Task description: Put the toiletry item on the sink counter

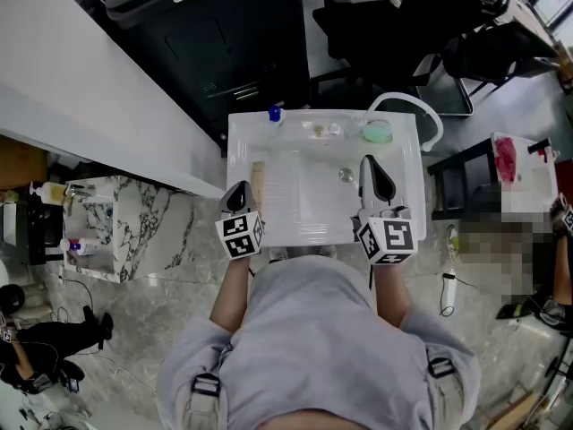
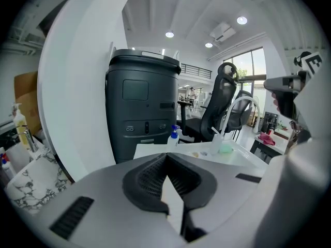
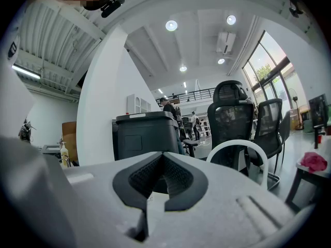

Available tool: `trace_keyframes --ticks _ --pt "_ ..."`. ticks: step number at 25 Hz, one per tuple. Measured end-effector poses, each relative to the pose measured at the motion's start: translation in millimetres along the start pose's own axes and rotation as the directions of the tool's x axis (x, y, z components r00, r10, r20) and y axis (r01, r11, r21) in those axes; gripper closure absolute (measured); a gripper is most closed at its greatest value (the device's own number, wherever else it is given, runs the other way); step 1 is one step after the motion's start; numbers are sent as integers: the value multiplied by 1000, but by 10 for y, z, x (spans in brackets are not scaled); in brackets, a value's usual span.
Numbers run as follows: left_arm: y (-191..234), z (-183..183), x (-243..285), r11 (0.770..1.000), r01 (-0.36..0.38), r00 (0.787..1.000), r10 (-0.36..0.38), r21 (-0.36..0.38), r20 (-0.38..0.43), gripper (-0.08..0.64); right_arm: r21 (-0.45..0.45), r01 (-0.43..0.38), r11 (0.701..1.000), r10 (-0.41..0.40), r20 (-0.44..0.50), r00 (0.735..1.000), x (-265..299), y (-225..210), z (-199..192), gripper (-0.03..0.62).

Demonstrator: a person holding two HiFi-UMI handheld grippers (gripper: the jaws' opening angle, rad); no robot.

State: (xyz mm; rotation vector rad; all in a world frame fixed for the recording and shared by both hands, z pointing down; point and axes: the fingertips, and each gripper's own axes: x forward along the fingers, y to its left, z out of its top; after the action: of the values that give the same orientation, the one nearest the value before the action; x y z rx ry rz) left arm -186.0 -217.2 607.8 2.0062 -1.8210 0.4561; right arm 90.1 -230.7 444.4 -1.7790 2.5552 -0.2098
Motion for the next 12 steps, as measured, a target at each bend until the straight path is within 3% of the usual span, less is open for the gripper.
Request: trace_keyframes --ticks 12 --pt "-36 352 -162 1000 12 996 -12 2 91 555 0 -3 1000 3 1 1000 -9 17 6 588"
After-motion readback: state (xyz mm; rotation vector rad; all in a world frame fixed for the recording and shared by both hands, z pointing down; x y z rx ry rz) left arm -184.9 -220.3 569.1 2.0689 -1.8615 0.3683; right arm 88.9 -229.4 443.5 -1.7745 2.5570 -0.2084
